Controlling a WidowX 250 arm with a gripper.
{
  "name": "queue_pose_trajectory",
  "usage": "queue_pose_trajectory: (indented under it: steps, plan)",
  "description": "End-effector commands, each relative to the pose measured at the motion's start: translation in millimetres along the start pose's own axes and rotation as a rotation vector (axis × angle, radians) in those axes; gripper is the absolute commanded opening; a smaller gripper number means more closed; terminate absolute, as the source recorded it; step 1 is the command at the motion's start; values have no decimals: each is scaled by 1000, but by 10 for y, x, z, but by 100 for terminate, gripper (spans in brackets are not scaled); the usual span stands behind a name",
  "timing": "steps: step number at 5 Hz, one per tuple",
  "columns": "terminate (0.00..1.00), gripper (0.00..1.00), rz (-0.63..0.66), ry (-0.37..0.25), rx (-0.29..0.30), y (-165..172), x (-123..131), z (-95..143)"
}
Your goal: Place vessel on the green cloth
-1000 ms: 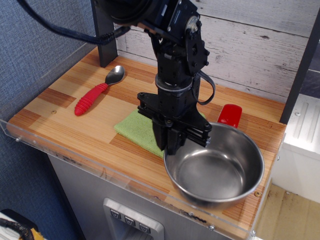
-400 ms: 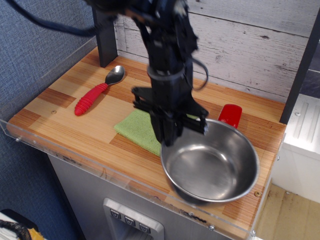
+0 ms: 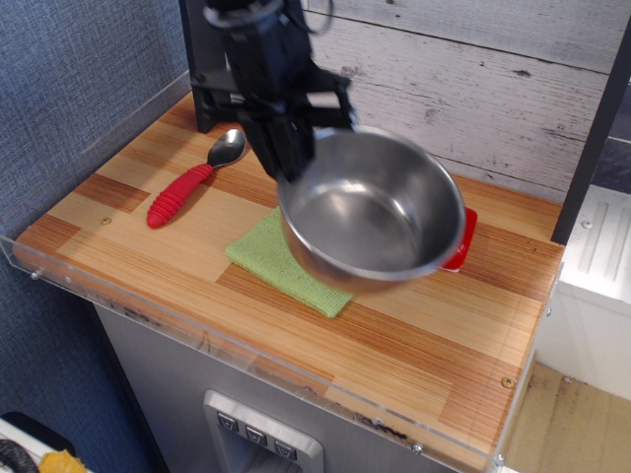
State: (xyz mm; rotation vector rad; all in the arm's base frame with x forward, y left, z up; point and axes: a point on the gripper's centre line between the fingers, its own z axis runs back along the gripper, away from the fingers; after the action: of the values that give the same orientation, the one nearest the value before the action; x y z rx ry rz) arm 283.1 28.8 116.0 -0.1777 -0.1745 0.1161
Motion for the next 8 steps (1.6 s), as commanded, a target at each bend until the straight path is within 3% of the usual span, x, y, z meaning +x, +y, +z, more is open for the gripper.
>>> queue_pose_trajectory:
  steps: [1, 3, 5, 6, 8]
  plan:
    - [0, 0, 166, -28, 22, 529, 293, -24]
    - [0, 0, 158, 2, 62, 628, 254, -271]
    - [0, 0, 157, -22, 38, 603, 248, -181]
    - [0, 0, 155, -14, 17, 574, 206, -169]
    - [0, 0, 166, 13, 30, 614, 146, -241]
